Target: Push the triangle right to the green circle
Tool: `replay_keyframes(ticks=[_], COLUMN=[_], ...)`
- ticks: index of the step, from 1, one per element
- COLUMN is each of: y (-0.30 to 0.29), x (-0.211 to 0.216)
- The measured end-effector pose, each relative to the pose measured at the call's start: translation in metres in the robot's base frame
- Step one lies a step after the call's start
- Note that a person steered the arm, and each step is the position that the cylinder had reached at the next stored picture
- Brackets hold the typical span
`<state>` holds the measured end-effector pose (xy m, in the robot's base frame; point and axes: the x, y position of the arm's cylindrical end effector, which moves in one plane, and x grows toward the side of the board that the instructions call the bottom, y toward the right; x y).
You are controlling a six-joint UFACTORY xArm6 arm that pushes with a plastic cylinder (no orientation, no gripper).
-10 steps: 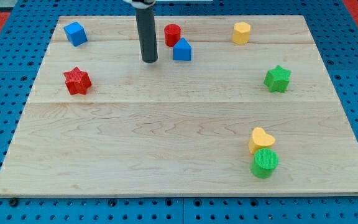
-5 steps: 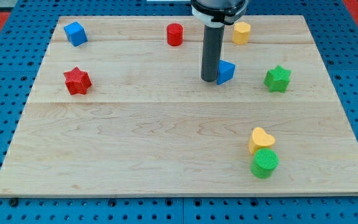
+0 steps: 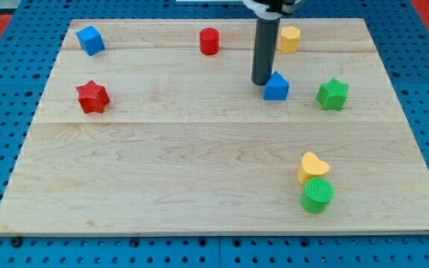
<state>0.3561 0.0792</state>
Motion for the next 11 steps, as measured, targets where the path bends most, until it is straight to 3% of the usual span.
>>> replay_keyframes(ticks=[2,3,4,5,6,7,8,11], y=[0.0,-0.02,-0.013,0.015,0.02,-0.003,0.026,0.098], x=[0.041,0.0,0.006,0.063,0.073,0.041,0.016,0.155])
